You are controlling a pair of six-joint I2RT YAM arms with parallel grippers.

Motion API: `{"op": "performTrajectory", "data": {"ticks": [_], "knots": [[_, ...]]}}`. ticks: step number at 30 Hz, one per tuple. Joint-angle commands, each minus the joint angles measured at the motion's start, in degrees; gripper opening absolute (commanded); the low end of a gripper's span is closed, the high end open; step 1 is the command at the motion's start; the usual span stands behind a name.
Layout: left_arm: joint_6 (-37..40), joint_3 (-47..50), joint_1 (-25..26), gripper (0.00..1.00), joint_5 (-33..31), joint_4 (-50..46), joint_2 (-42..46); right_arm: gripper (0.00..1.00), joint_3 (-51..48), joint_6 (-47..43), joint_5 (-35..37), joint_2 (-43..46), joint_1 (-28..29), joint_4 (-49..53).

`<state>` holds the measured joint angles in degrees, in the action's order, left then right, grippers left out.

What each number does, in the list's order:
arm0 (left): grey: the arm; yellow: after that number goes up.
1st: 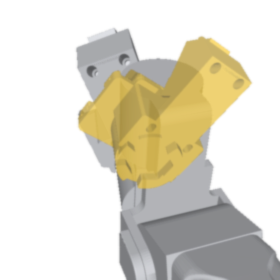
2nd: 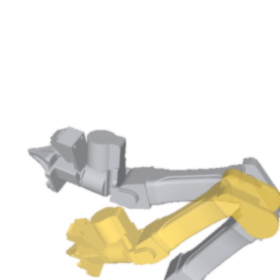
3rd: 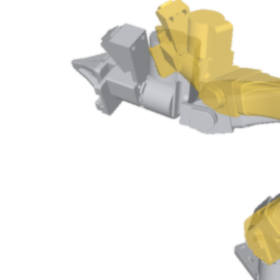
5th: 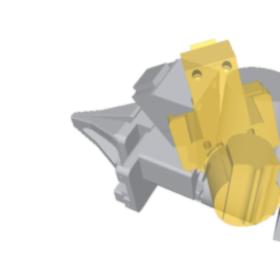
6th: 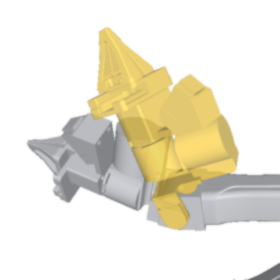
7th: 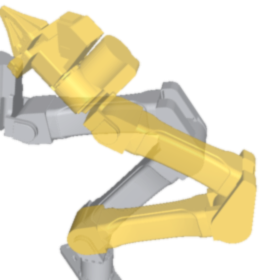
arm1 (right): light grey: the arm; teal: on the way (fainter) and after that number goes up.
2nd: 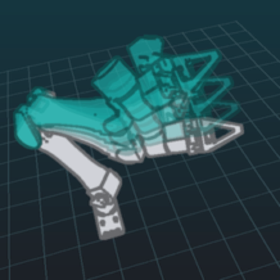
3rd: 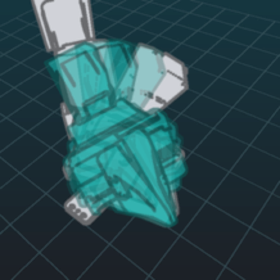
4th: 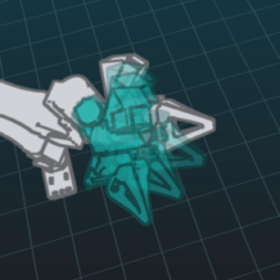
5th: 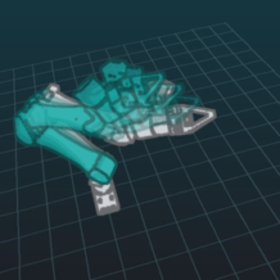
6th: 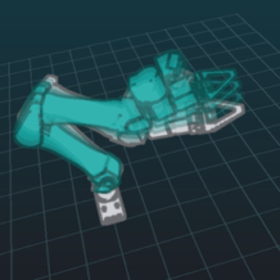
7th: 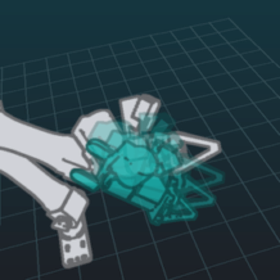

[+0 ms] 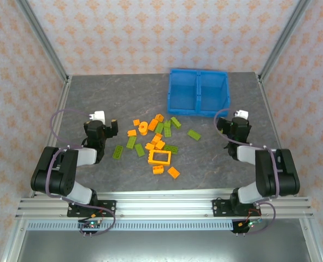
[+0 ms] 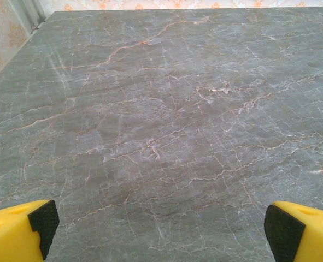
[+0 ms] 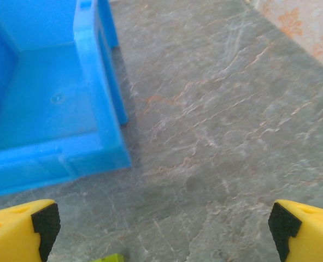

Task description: Sort the legos into containers by color

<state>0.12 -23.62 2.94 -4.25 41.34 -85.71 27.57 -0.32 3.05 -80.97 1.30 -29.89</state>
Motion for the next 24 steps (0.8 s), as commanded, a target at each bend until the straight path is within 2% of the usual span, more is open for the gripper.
{"op": "performTrajectory", "data": {"ticks": [1, 3, 5, 9, 11, 13, 17, 19, 21, 24], "knots": [[1.0, -3.4, -0.3, 0.97, -0.4, -5.1, 2.8, 0.99, 6.6, 11.4, 6.8, 12.0, -0.1, 18.6], [-0.5, -7.7, -0.2, 1.00, -3.2, -17.2, 7.4, 0.99, 13.0, 19.3, 5.3, 16.6, 0.0, 35.3], [-3.1, -9.0, -0.1, 1.00, -4.2, -23.5, 12.9, 0.99, 19.8, 24.0, 2.9, 17.0, -0.1, 50.9], [-6.5, -12.7, 1.7, 1.00, 0.3, -37.9, 25.7, 0.99, 27.8, 24.3, -6.5, 13.4, -0.1, 67.1], [-5.2, -17.0, 3.5, 1.00, 5.7, -46.6, 30.8, 0.99, 31.3, 23.1, -11.6, 9.0, -0.1, 72.6], [-1.4, -21.0, 5.3, 1.00, 12.7, -54.0, 34.3, 0.99, 34.2, 21.4, -14.5, 5.1, 0.1, 76.2], [10.2, -29.7, 7.9, 1.00, 29.6, -69.8, 36.4, 0.99, 37.0, 19.1, -14.9, -2.5, 0.7, 78.3], [15.3, -32.9, 8.5, 1.00, 35.7, -76.7, 36.1, 0.99, 38.8, 17.8, -13.6, -6.2, 1.6, 79.3], [17.9, -33.3, 8.9, 1.00, 38.8, -79.7, 36.2, 0.99, 40.3, 17.1, -11.9, -9.6, 2.7, 79.5], [18.2, -31.0, 9.3, 1.00, 40.0, -77.8, 36.9, 0.99, 42.8, 15.9, -8.4, -13.9, 3.8, 77.7]]}}
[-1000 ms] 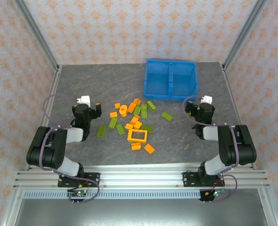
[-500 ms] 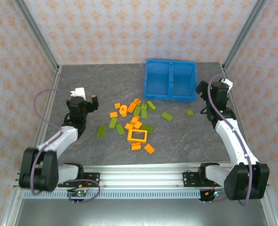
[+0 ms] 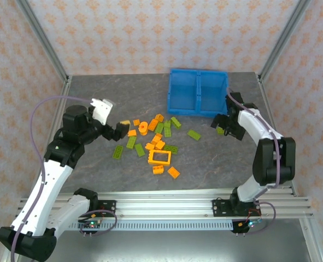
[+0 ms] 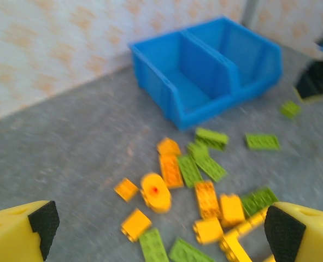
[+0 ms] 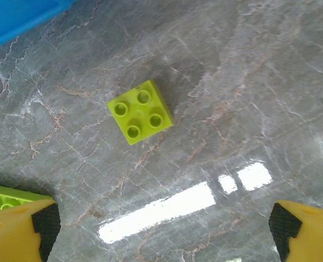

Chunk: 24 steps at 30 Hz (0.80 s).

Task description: Sort the legos into containers by color

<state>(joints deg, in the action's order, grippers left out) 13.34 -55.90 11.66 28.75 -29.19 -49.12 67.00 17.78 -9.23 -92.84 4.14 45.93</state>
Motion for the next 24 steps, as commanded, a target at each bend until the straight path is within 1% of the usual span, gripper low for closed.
{"op": "performTrajectory", "data": {"ticks": [1, 2, 6, 9, 13, 18, 20, 22, 24], "knots": [[4.5, 2.3, 0.8, 1.00, 7.1, -5.9, 0.5, 0.99, 4.7, -2.8, 6.3, -3.9, 1.1, 1.3], [3.9, 3.2, 0.9, 1.00, 7.4, -4.3, 0.7, 0.99, 5.9, -3.8, 7.8, -5.6, 1.2, 0.7], [3.3, 5.8, 1.3, 1.00, 8.4, -0.2, 0.9, 0.88, 9.8, -7.1, 7.5, -12.2, 1.4, -0.6], [3.3, 7.1, 1.4, 1.00, 7.5, 0.4, 0.7, 0.77, 10.3, -7.7, 8.8, -15.9, 1.4, -1.3], [3.8, 7.0, 1.4, 1.00, 8.4, -0.1, 0.8, 0.66, 10.3, -8.2, 6.8, -19.0, 1.5, -1.8], [3.0, 7.9, 1.3, 1.00, 7.5, 1.8, 2.0, 0.45, 8.4, -8.1, 6.3, -18.4, 1.7, -2.3], [2.4, 8.2, 1.4, 1.00, 6.3, 2.2, 2.3, 0.40, 7.1, -7.8, 6.1, -16.8, 1.7, -2.7], [2.4, 8.3, 1.3, 1.00, 5.2, 2.0, 2.4, 0.34, 5.7, -7.3, 6.2, -13.9, 1.7, -3.0], [2.4, 8.3, 1.3, 1.00, 4.1, 2.1, 2.4, 0.30, 4.7, -6.6, 6.0, -10.1, 1.7, -3.0]]}}
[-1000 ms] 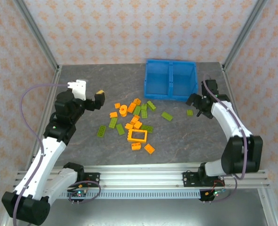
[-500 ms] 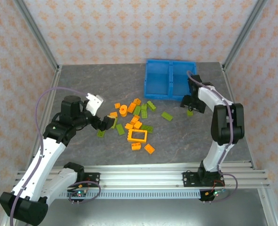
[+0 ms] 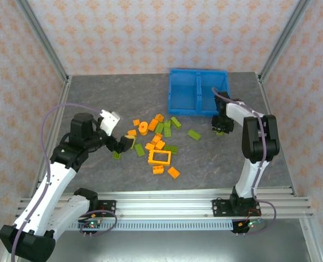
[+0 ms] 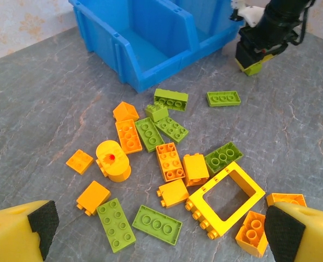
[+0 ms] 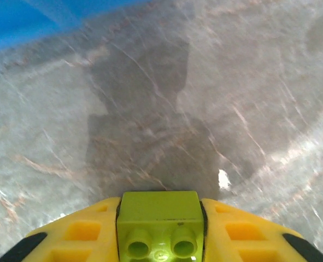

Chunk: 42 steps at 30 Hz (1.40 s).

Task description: Sort the legos into containers by color

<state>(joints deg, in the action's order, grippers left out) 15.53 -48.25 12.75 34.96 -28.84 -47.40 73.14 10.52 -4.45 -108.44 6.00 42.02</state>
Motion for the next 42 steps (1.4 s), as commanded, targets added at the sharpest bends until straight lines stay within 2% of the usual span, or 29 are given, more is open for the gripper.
{"op": "performTrajectory", "data": {"ticks": [1, 7, 10, 14, 22, 26, 30, 36, 42], "knots": [[0.0, 0.8, 0.3, 1.00, -2.6, 1.9, 0.7, 0.29, -1.8, 1.2, 0.8, 8.0, -0.1, 1.0], [-1.4, 1.9, 0.3, 1.00, -3.8, 4.0, 2.1, 0.28, -0.8, 6.2, -1.3, 22.5, 0.4, -1.5], [-1.4, 2.1, 0.3, 1.00, -4.2, 4.4, 2.7, 0.29, 2.1, 8.7, -0.9, 24.1, 0.7, -5.9], [-1.9, 2.5, 0.3, 1.00, -4.0, 4.5, 3.0, 0.28, 10.2, 9.7, -0.3, 17.2, 0.8, -7.8], [-5.9, 4.1, 0.4, 1.00, -6.9, 7.4, 2.9, 0.28, 29.6, 9.8, 0.2, -5.1, 0.9, -6.5], [-6.5, 4.2, 0.3, 1.00, -7.2, 7.8, 3.0, 0.29, 36.3, 10.2, 2.0, -12.8, 0.9, -4.2], [-6.2, 4.3, 0.3, 1.00, -7.5, 7.7, 3.1, 0.35, 42.0, 10.1, 1.0, -18.4, 0.9, -0.6], [-6.4, 3.9, 0.3, 1.00, -6.9, 7.5, 2.2, 0.45, 45.3, 10.1, -0.4, -19.9, 0.9, 1.9], [-6.6, 3.5, 0.3, 1.00, -6.9, 7.2, 1.2, 0.46, 46.6, 9.6, 0.0, -16.4, 0.9, 3.6]]}}
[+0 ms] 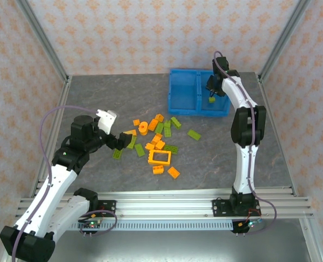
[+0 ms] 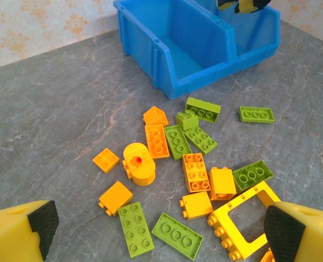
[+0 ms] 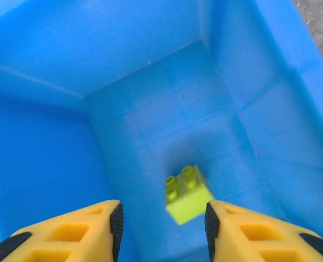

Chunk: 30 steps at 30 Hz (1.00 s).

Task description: Sort the legos into containers by color

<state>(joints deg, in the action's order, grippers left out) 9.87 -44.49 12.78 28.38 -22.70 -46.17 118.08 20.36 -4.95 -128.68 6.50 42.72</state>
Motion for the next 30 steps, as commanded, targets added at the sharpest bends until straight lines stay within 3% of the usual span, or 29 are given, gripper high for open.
{"op": "performTrajectory", "data": {"ticks": [1, 5, 11, 18, 23, 30], "knots": [[-0.9, -0.3, 0.3, 1.00, -0.2, 0.9, -0.2, 0.45, 1.3, -0.2, 0.5, 5.1, 0.4, 3.1], [-0.8, -0.6, 0.3, 1.00, 0.0, 0.8, -0.2, 0.45, -6.5, 1.2, -3.4, 10.2, 0.5, 2.2], [-0.5, -0.5, 0.3, 1.00, -0.2, 0.9, -0.2, 0.48, -33.2, -0.8, -6.6, 27.8, 2.1, -10.9], [-0.2, -1.1, 0.3, 1.00, 0.2, 0.2, -0.5, 0.54, -53.8, -9.7, -7.5, 40.9, 5.5, -9.9], [-0.3, -0.7, 0.3, 1.00, 1.0, 1.3, -0.7, 0.62, -56.8, -17.5, -6.7, 40.1, 11.7, -6.7], [0.1, -1.3, 0.4, 1.00, 0.5, -0.6, -1.4, 0.74, -48.0, -20.0, 2.3, 28.1, 18.2, -4.0]]}}
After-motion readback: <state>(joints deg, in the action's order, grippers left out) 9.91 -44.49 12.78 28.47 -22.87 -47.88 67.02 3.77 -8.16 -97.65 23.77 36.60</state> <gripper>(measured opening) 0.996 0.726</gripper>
